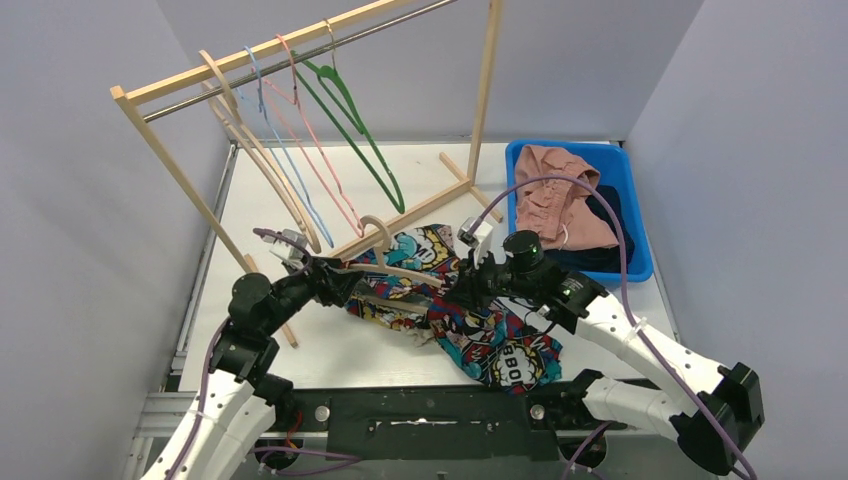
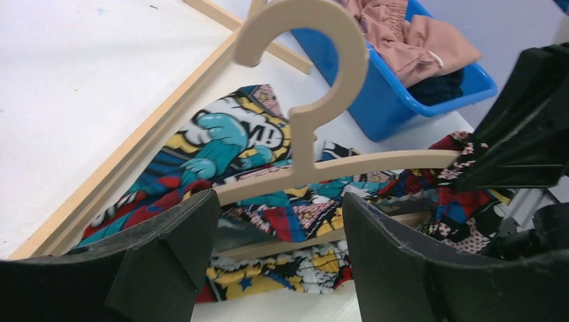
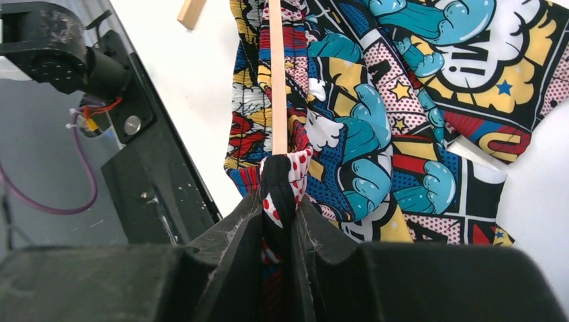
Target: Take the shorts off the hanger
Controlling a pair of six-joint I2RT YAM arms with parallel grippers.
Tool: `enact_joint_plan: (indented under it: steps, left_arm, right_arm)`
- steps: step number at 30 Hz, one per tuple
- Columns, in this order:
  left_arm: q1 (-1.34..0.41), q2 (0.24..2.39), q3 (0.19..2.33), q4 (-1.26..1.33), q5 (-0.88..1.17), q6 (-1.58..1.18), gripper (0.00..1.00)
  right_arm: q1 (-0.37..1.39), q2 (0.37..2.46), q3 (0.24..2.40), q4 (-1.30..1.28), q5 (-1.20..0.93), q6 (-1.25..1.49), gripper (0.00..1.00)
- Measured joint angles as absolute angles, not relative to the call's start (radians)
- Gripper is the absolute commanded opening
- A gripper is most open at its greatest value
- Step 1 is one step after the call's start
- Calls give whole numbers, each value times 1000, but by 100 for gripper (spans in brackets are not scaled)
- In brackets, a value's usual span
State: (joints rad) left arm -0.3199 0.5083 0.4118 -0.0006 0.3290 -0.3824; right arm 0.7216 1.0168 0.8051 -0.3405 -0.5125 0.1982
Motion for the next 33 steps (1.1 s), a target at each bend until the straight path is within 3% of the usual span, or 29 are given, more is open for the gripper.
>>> enact_joint_plan:
  steps: [4, 11, 17, 23, 27, 29, 31, 33]
  left_arm:
    - [-320, 501, 403, 32, 373, -403, 67]
    - [-321, 496, 379, 86, 409, -419, 55]
    - [-321, 554, 380, 59, 371, -414, 50]
    - [-328, 561, 380, 24, 341, -412, 14]
    - [-333, 562, 384, 12, 318, -414, 0]
    - [-333, 565, 392, -4, 308, -414, 0]
    - [-336, 568, 402, -17, 296, -413, 0]
    - [-337, 566, 411, -35, 266, -405, 0]
  right_arm:
    - [722, 1044, 792, -277, -570, 210, 0]
    - [723, 1060, 789, -203, -630, 238, 0]
    - [755, 1103, 789, -138, -679, 258, 0]
    - [789, 1156, 789, -93, -698, 265, 1]
    - [793, 1172, 790, -84, -685, 271, 13]
    - [794, 1173, 791, -83, -675, 271, 26]
    - [794, 1173, 794, -83, -659, 272, 47]
    - [795, 1173, 800, -86, -633, 272, 54]
